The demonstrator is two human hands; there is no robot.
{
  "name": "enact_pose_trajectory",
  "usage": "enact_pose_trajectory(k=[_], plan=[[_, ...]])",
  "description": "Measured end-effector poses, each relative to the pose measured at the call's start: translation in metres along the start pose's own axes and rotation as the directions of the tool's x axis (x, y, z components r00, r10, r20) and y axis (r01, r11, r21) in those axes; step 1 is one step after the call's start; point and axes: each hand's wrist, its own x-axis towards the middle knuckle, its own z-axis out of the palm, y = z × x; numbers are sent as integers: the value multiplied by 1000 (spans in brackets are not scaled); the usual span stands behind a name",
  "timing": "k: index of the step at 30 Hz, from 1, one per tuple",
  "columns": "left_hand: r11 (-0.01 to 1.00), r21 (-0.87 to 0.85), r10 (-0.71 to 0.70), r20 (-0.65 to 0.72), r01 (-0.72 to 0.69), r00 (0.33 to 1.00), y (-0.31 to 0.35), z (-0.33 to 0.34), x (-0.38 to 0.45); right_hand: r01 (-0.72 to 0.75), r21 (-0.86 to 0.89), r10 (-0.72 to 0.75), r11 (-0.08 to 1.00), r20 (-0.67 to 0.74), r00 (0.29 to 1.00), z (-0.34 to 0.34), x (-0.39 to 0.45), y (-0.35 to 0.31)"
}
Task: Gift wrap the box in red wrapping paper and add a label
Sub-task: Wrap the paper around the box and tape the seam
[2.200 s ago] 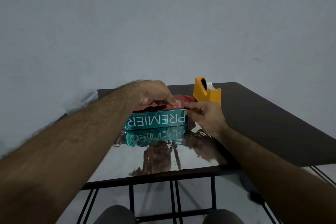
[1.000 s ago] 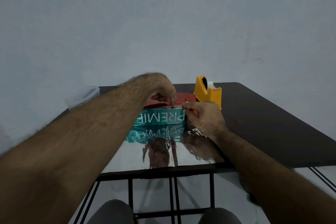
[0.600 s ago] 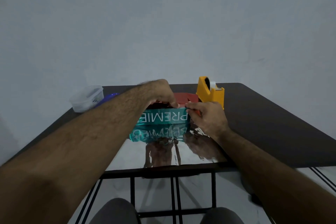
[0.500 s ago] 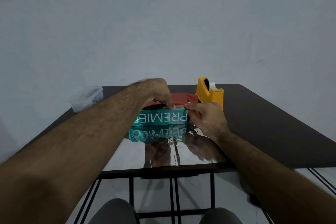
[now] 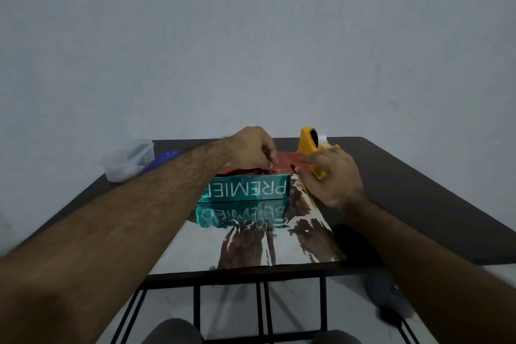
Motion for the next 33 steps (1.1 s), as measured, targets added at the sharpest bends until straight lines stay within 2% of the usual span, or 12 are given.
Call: enact_pose_trajectory(k=[2,5,8,11,13,17,20,21,23,27,31,33], plan=[[1000,-21,6,-40,-7,999,7,4,5,-79,-85,82,993,27,996,-2,13,11],[999,-20,32,-86,-34,996,22,18,21,-316,-191,328,929,35,944,-2,35,35],[999,42,25,-107,-21,994,38,39,47,-597,-134,607,791,56,792,-7,59,52],[996,71,-40,-159,52,986,50,58,74,-759,-135,766,637,227,602,-12,82,59],[990,96,-89,-175,107,981,58,68,92,-818,-110,802,564,308,512,-12,91,64],[975,124,-164,-159,184,974,68,81,119,-839,-113,794,532,412,448,-10,106,65],[965,134,-198,-194,226,961,74,88,131,-868,-173,814,465,470,342,-8,116,69],[960,147,-205,-210,238,956,75,89,133,-891,-138,814,432,485,319,-7,118,71],[956,161,-209,-224,247,952,75,91,136,-951,42,834,305,470,288,-7,117,70],[955,168,-210,-203,245,957,72,90,135,-929,349,870,126,411,273,-20,116,61],[964,131,-205,-194,232,959,68,90,131,-931,365,863,15,465,197,-30,94,55],[969,121,-190,-196,216,962,66,89,128,-919,394,867,-4,459,193,-25,74,56]])
